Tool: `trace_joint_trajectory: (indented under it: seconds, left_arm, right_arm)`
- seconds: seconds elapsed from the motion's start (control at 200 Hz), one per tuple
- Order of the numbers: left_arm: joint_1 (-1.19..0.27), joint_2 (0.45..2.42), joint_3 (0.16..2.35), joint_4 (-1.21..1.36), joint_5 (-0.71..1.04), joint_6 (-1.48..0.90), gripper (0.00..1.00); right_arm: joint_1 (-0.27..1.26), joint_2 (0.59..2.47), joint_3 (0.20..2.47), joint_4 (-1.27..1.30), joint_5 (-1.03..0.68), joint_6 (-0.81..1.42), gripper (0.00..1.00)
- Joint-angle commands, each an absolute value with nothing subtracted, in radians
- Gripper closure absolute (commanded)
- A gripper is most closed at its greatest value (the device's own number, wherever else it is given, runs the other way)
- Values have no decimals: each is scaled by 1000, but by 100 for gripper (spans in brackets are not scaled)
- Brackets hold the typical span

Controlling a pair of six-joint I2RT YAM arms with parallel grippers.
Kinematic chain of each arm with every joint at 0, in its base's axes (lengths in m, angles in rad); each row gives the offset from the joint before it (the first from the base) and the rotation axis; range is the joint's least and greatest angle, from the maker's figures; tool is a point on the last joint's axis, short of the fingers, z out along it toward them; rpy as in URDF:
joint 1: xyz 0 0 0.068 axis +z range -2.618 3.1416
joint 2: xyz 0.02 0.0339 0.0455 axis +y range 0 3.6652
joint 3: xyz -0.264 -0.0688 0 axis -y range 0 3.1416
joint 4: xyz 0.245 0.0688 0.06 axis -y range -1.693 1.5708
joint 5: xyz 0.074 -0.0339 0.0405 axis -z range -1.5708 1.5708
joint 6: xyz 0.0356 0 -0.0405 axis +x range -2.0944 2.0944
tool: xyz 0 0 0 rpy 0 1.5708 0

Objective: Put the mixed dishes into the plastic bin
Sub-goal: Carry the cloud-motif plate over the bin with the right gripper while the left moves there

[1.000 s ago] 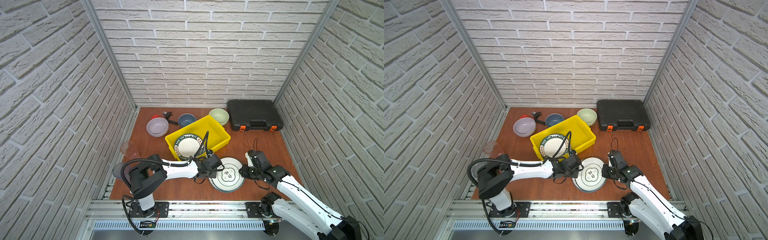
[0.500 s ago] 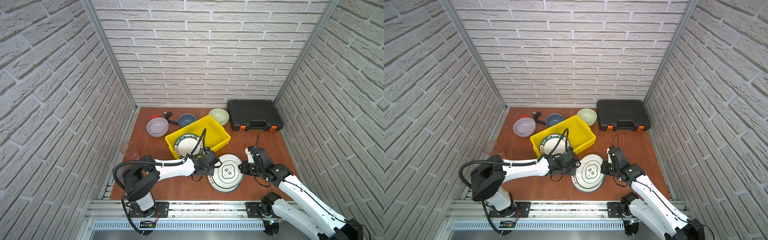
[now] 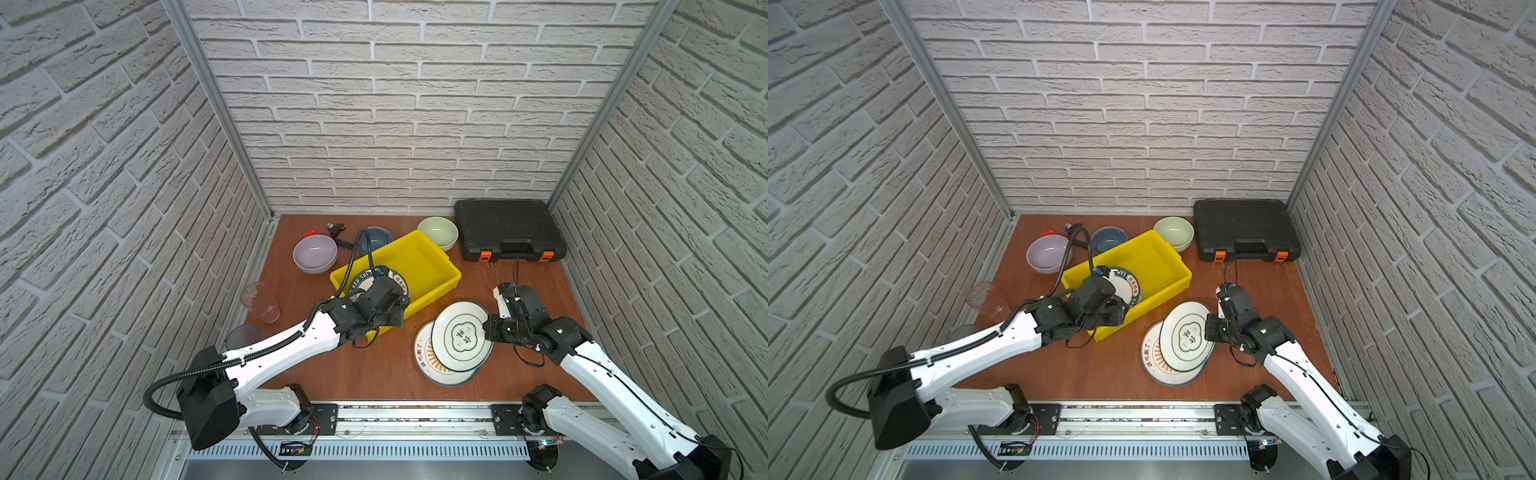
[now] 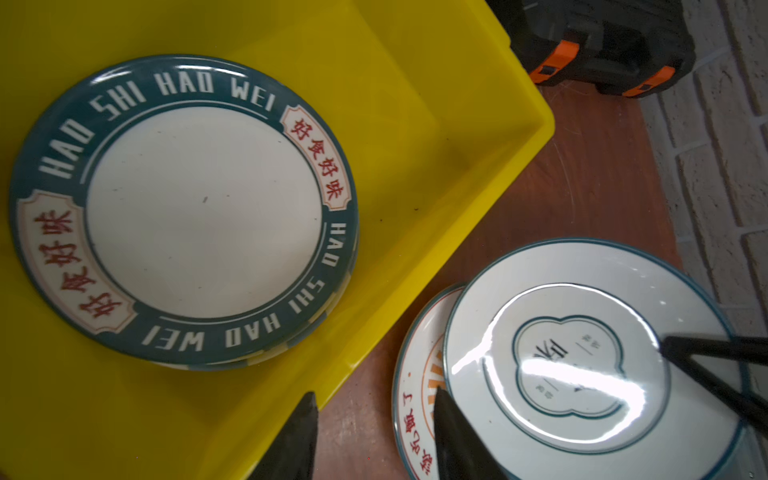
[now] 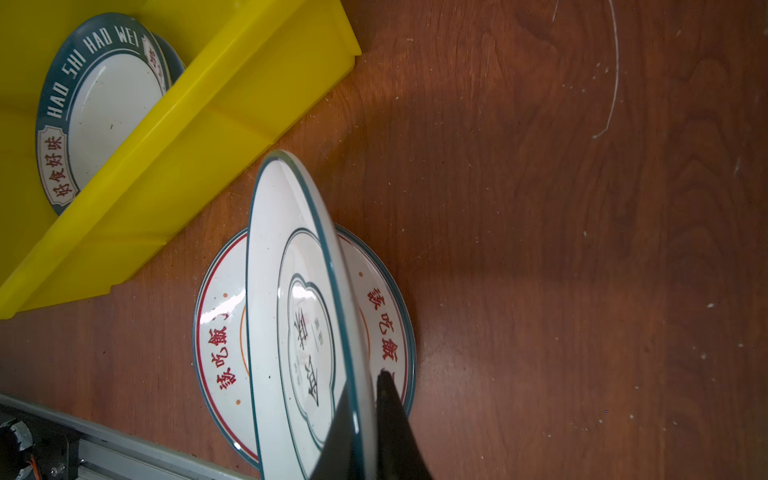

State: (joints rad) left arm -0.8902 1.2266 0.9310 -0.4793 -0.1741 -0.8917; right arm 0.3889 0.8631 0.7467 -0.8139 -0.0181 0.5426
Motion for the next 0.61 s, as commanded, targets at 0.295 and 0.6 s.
trace_joint_trajectory:
  seconds: [0.295, 0.6]
  left_arm:
    - [-709, 999, 804, -608, -236, -831, 30]
    - [-580, 965, 750, -587, -152, -786, 35]
  right_arm:
    - [393, 977, 1034, -758, -110, 386, 94]
    - [393, 1209, 1173, -534, -312, 376, 94]
